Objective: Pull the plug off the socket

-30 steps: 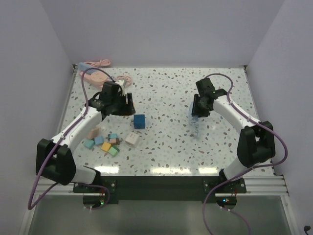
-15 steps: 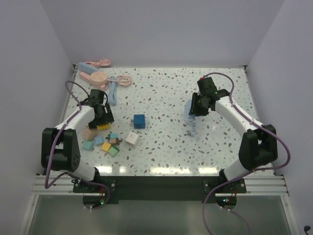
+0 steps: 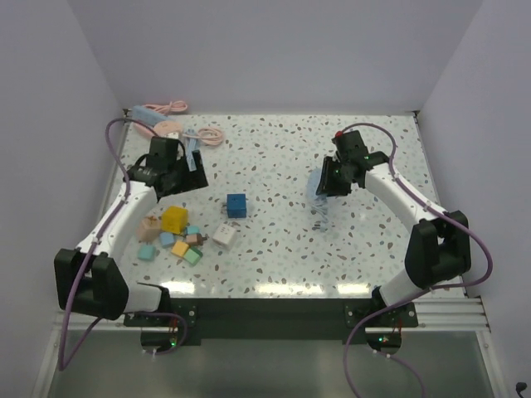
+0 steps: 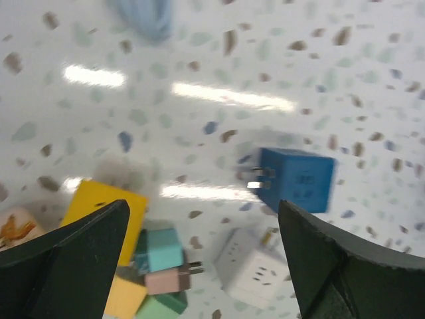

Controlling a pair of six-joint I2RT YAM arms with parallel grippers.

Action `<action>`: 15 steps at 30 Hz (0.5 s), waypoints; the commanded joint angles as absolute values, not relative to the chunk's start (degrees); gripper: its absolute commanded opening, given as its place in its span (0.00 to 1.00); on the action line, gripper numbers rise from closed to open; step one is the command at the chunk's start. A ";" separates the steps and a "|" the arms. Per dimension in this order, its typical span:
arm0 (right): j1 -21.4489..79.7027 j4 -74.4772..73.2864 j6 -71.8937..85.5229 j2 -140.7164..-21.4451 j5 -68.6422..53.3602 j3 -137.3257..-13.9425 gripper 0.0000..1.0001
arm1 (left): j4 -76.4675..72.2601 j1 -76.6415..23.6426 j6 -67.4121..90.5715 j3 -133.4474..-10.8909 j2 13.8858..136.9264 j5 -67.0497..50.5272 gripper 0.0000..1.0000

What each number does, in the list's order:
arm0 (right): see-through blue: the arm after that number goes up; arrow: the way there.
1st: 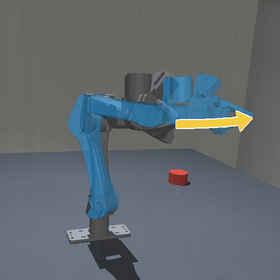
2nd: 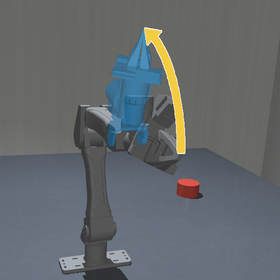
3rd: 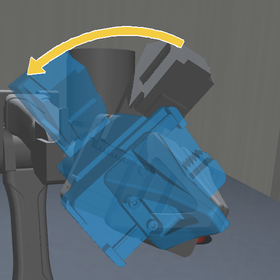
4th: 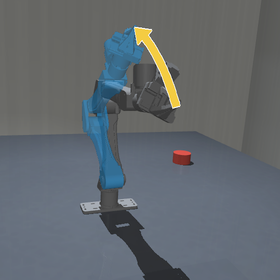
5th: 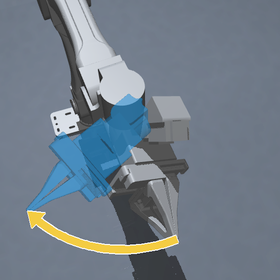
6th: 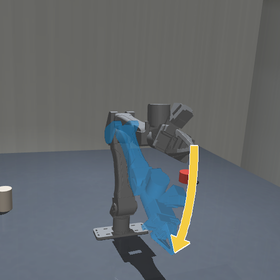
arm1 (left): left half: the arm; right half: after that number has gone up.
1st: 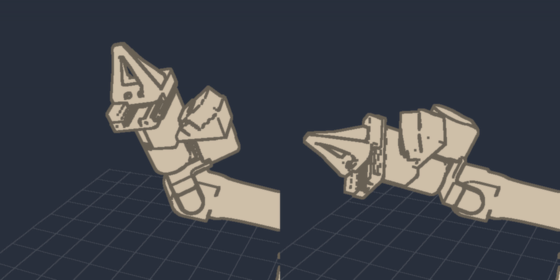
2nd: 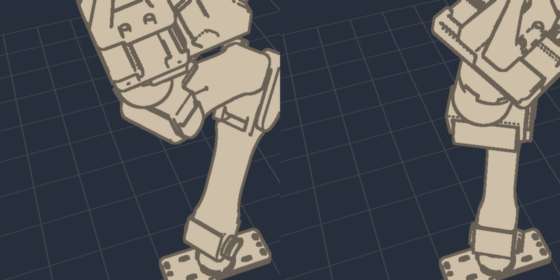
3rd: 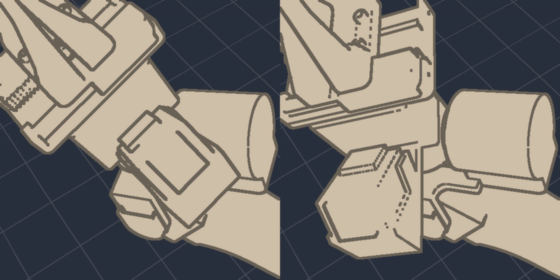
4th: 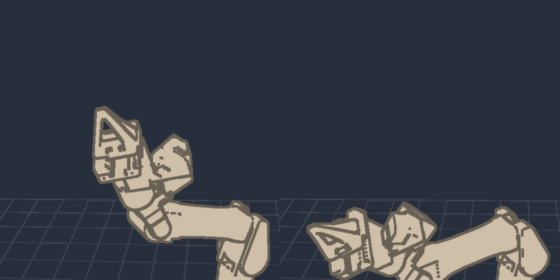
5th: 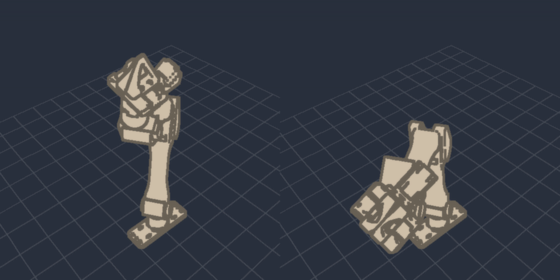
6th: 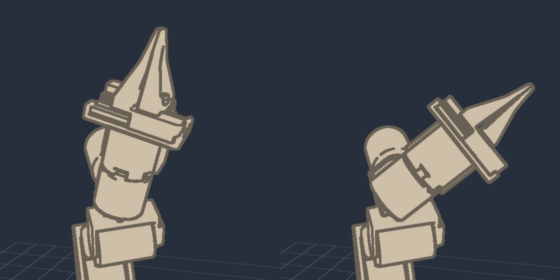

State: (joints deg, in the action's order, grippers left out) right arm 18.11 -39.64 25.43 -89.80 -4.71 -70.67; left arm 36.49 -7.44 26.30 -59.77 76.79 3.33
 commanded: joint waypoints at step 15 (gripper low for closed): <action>18.28 -35.95 26.01 -85.43 -7.30 -69.52 0.00 | 35.59 -31.64 14.33 -87.97 110.73 6.06 0.90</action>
State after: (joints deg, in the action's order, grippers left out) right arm 18.11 -38.26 25.50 -89.43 -5.76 -69.56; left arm 32.86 -30.55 18.52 -83.29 108.47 -1.43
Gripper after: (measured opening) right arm 0.357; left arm 0.897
